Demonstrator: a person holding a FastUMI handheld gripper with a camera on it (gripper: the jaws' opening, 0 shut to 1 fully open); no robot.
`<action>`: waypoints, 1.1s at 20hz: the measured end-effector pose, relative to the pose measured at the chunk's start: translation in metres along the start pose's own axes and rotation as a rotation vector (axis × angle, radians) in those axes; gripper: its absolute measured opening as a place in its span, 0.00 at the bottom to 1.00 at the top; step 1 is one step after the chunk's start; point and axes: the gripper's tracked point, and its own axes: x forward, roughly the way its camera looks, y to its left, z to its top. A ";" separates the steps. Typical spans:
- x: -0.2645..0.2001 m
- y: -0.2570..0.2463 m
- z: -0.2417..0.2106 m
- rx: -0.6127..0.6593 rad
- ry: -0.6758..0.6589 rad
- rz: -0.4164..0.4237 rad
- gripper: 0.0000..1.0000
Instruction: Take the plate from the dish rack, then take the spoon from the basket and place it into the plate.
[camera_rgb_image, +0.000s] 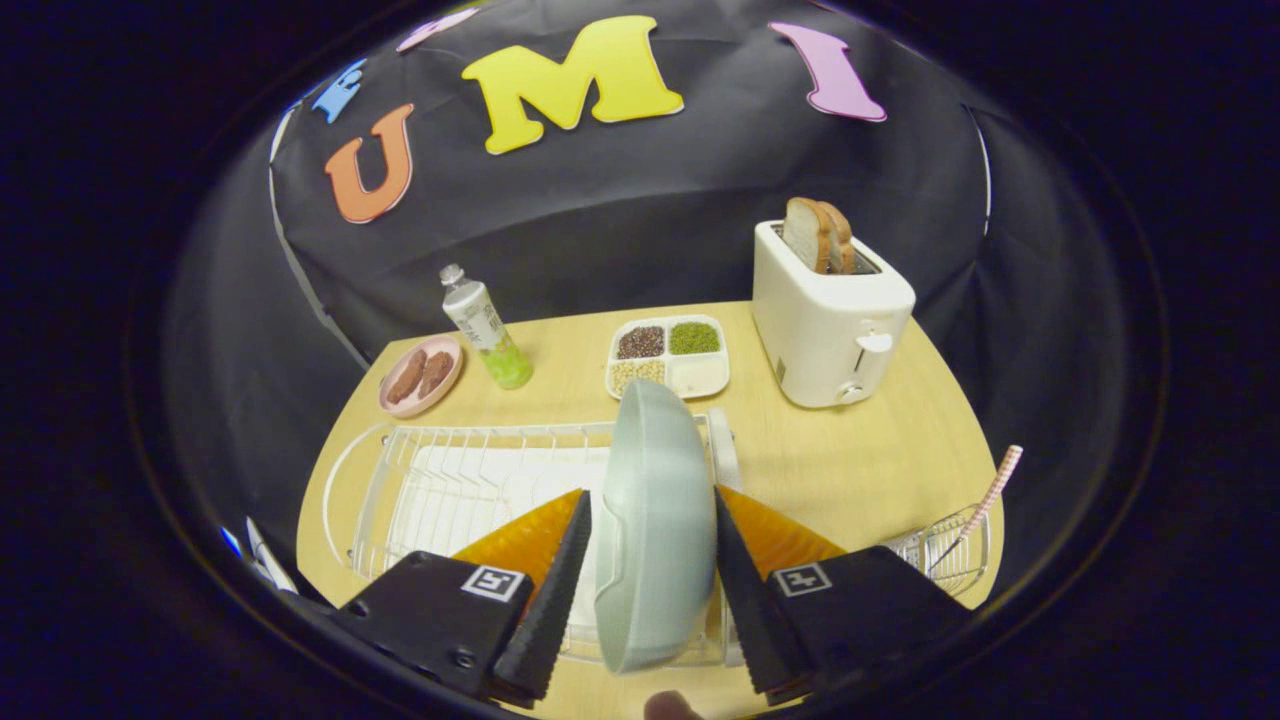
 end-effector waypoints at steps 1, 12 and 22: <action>0.000 -0.001 -0.002 0.003 0.008 -0.021 0.69; -0.007 -0.007 -0.001 -0.043 0.035 -0.306 0.35; -0.067 -0.002 0.029 -0.094 -0.148 -0.395 0.32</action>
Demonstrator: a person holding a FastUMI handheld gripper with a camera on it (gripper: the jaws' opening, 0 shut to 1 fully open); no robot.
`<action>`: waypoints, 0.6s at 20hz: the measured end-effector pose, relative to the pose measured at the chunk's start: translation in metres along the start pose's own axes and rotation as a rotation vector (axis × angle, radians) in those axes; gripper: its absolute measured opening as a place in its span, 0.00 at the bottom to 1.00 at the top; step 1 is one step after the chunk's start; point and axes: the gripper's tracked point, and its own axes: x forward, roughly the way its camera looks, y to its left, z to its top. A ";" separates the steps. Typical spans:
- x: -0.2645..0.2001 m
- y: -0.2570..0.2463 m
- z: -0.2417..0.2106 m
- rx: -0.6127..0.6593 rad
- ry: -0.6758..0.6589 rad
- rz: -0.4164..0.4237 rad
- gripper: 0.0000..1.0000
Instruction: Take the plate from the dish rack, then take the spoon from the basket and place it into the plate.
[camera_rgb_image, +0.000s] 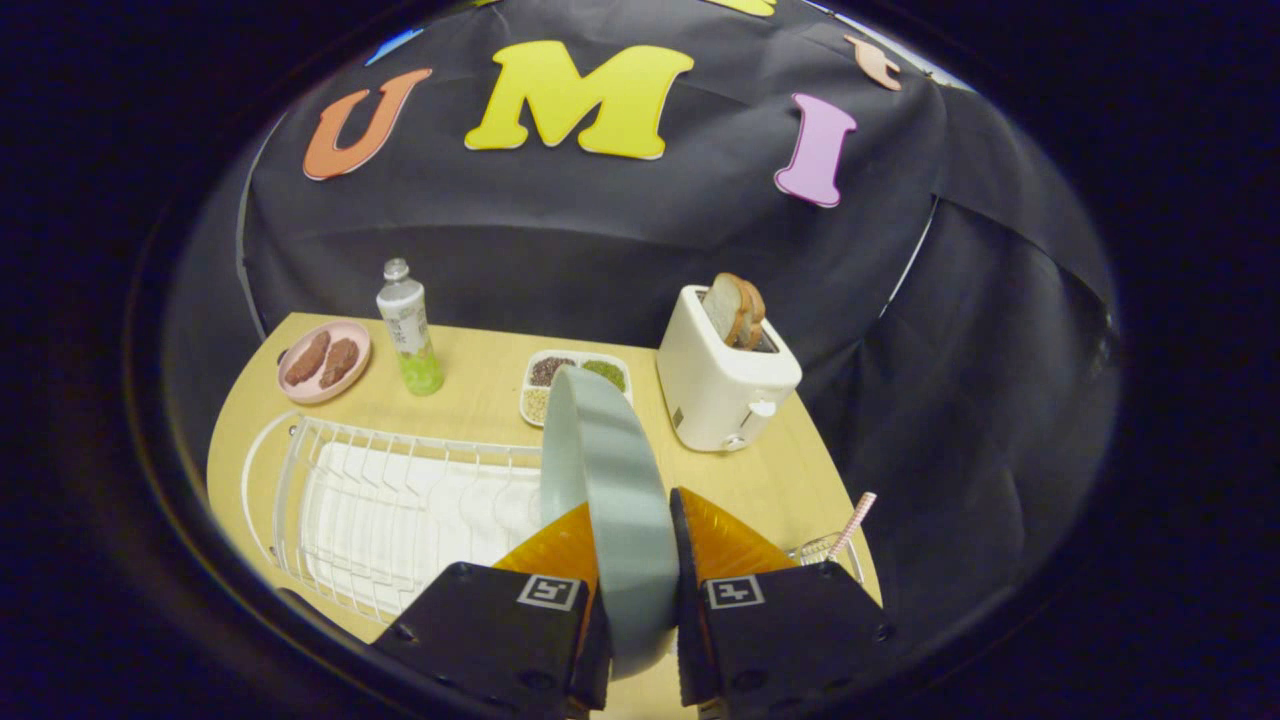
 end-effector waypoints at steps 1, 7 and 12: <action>-0.010 -0.001 -0.002 0.017 -0.009 0.026 0.32; -0.076 0.012 -0.057 0.189 -0.020 0.280 0.32; -0.116 0.021 -0.135 0.237 -0.020 0.439 0.32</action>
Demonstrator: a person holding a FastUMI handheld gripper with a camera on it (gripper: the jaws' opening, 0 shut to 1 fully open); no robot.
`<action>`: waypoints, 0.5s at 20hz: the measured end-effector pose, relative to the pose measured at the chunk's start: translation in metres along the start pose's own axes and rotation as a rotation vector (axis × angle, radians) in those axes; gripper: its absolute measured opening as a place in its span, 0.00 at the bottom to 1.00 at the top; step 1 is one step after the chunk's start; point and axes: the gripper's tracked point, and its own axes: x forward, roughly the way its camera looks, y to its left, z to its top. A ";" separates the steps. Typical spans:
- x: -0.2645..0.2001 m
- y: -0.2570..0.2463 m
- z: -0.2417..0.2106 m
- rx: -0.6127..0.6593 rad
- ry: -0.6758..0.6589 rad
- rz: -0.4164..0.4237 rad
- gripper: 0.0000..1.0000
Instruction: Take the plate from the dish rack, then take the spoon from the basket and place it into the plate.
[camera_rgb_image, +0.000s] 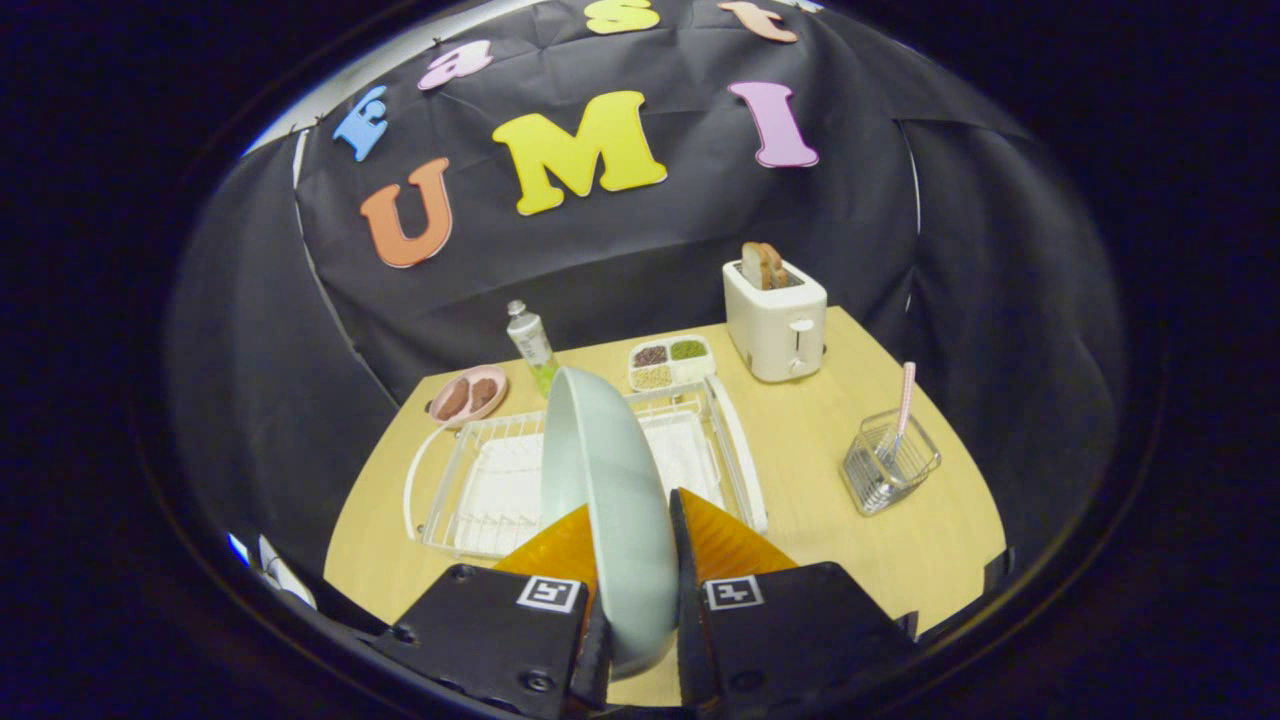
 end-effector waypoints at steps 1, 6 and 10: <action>-0.004 -0.002 -0.019 0.005 0.009 0.022 0.32; 0.004 -0.022 -0.094 0.089 0.074 0.057 0.32; 0.022 -0.018 -0.130 0.259 0.140 0.159 0.32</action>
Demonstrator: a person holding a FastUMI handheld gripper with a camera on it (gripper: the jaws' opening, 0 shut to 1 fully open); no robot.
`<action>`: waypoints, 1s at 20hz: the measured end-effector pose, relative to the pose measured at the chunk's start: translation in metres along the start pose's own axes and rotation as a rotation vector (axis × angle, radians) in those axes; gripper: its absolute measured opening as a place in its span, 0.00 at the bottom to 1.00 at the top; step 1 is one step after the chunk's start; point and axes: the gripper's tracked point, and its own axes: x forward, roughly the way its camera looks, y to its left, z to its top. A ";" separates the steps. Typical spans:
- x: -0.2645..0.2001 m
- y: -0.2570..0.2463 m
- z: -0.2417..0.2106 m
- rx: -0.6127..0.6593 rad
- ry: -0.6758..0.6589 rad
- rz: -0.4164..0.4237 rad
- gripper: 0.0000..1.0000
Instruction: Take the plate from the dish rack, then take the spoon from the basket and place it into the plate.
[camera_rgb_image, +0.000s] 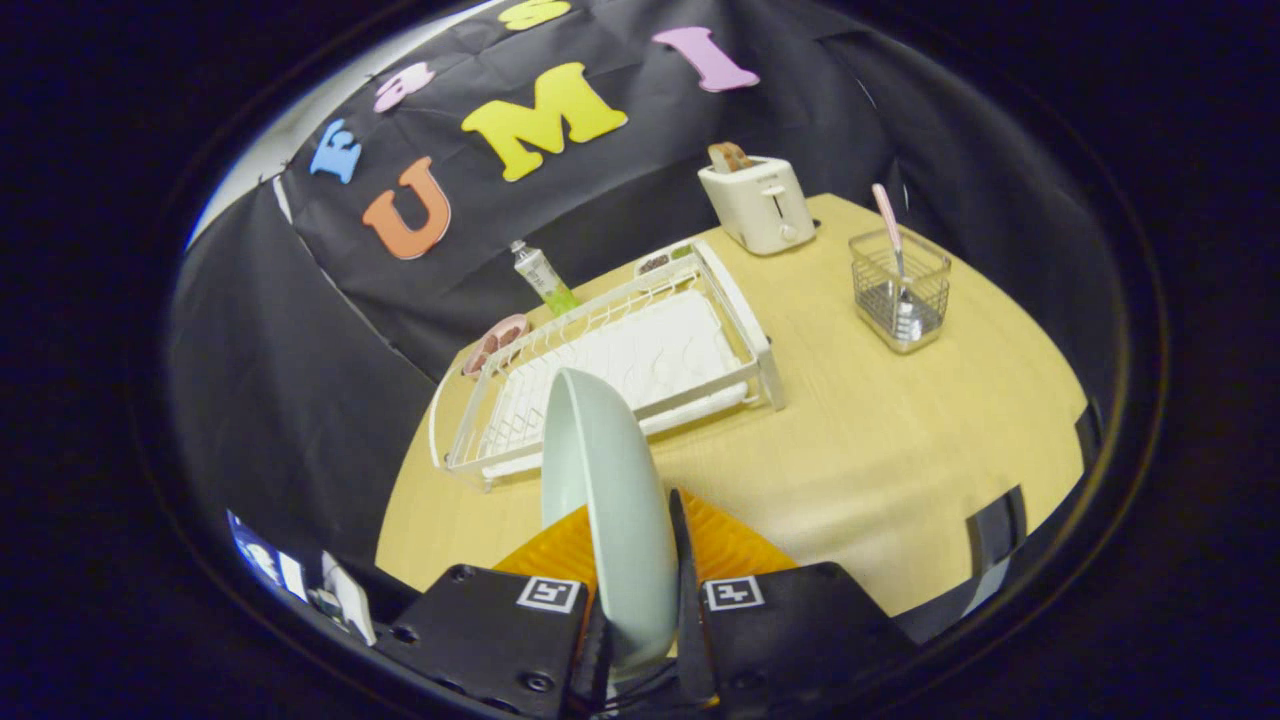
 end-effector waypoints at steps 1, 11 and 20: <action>0.008 -0.004 -0.007 0.028 0.021 0.007 0.32; 0.054 -0.017 -0.034 0.209 0.113 0.059 0.34; 0.053 -0.032 -0.017 0.142 0.053 0.038 0.57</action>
